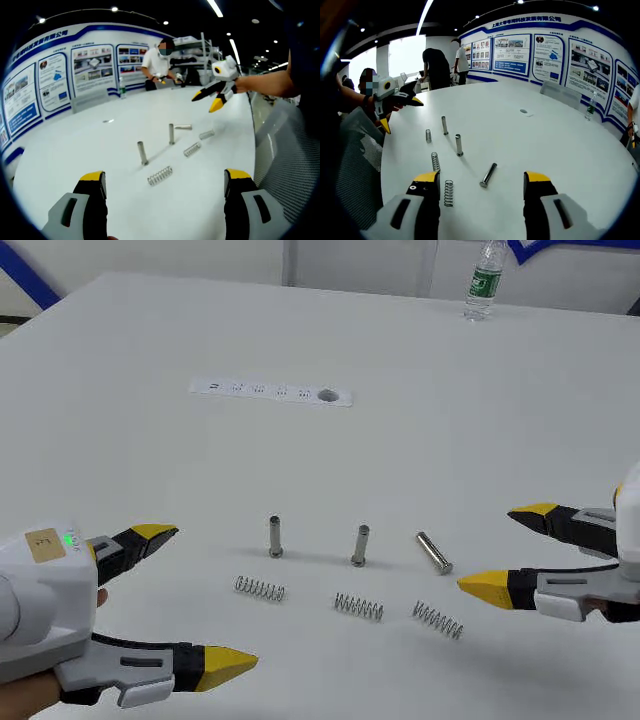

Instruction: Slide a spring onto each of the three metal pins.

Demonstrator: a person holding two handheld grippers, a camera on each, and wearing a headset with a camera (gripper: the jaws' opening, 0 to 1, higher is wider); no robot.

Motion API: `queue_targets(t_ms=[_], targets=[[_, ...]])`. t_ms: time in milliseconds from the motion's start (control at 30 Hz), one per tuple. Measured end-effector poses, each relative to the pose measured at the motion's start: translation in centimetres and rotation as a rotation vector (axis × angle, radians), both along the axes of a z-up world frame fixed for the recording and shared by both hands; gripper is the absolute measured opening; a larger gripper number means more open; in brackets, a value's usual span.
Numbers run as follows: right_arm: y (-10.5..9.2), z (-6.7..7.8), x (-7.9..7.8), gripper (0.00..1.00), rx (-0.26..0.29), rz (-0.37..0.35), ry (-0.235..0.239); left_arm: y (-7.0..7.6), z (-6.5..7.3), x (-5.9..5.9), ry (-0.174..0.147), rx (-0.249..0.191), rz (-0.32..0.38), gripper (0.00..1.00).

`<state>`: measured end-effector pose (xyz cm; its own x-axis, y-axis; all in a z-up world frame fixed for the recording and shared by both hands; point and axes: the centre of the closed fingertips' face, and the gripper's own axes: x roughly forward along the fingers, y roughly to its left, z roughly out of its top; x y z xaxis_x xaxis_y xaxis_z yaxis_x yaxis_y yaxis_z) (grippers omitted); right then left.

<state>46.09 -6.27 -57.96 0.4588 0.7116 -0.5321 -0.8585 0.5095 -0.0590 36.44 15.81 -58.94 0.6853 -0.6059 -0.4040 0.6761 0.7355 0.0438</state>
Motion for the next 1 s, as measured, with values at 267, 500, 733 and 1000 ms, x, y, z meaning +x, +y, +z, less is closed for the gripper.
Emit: queue_targets(t_ms=[267,500,733,1000], targets=[[1.0,-0.7,2.6,0.58,-0.078,-0.016,0.038,-0.1,0.0,-0.1,0.000,-0.001,0.000,1.00],[1.9,-2.5,3.7,0.48,-0.151,-0.025,0.101,-0.1,-0.1,-0.2,0.004,-0.004,0.002,1.00],[2.8,-3.7,4.5,0.33,-0.211,-0.055,0.146,-0.3,-0.2,-0.2,0.007,-0.003,-0.004,1.00],[3.2,-5.7,5.1,0.25,-0.292,-0.097,0.214,-0.5,-0.1,-0.2,0.006,-0.008,-0.007,1.00]])
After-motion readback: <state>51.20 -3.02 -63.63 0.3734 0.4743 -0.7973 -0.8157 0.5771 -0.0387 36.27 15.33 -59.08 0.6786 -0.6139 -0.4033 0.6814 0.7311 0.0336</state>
